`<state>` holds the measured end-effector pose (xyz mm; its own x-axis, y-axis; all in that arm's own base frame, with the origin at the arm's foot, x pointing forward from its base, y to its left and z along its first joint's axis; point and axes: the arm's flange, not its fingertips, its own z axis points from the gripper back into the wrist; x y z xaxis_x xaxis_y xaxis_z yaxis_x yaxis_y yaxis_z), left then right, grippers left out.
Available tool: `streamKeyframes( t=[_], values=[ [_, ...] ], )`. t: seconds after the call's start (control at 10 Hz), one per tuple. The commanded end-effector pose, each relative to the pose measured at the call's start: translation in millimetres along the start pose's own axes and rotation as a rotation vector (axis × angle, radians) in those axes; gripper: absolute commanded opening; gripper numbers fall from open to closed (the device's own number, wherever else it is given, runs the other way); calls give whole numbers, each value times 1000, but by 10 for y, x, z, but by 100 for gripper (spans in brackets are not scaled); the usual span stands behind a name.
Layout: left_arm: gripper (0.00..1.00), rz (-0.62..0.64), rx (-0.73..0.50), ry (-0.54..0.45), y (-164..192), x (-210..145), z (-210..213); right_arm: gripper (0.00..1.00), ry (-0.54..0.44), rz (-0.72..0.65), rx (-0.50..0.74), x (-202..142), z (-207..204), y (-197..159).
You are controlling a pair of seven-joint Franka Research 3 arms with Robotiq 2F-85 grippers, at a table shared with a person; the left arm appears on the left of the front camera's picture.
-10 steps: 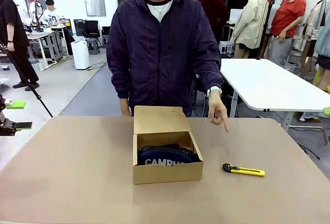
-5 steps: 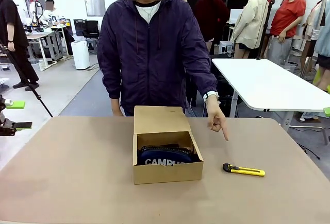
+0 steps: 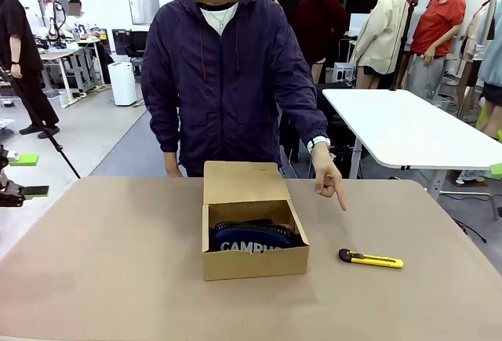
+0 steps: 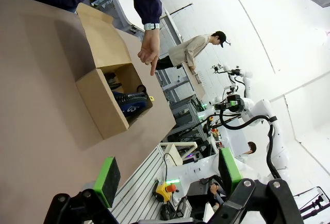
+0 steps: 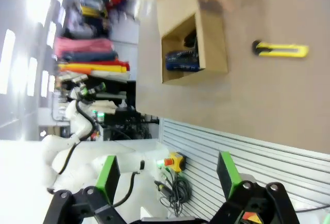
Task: Pack the items into the box.
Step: Pick up the item indicated by the person and place it inside the Mailer Box.
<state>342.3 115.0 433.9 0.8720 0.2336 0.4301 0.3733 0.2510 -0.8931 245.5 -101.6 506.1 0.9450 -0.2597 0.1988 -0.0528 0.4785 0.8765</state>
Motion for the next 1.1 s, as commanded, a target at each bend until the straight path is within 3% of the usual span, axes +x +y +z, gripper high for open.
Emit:
streamKeyframes(
  t=[0.0, 0.2, 0.4, 0.5, 0.7, 0.8, 1.0],
  values=[
    [100, 9, -2, 6, -42, -6, 21, 100, 174, 72, -104, 443, -394, 215],
    [100, 9, -2, 6, -42, -6, 21, 100, 365, 115, -374, 649, -1055, 386],
    [100, 9, -2, 6, -42, -6, 21, 100, 478, 154, -698, 626, -1508, 472],
    [100, 9, -2, 6, -42, -6, 21, 100, 480, 167, -854, 631, -1686, 439],
    [100, 9, -2, 6, -42, -6, 21, 100, 347, 171, -1103, 666, -1984, 211],
    [100, 9, -2, 6, -42, -6, 21, 100, 291, 183, -1076, 716, -2096, 68],
    [100, 9, -2, 6, -42, -6, 21, 100, 294, 212, -1007, 769, -2370, -241]
  ],
)
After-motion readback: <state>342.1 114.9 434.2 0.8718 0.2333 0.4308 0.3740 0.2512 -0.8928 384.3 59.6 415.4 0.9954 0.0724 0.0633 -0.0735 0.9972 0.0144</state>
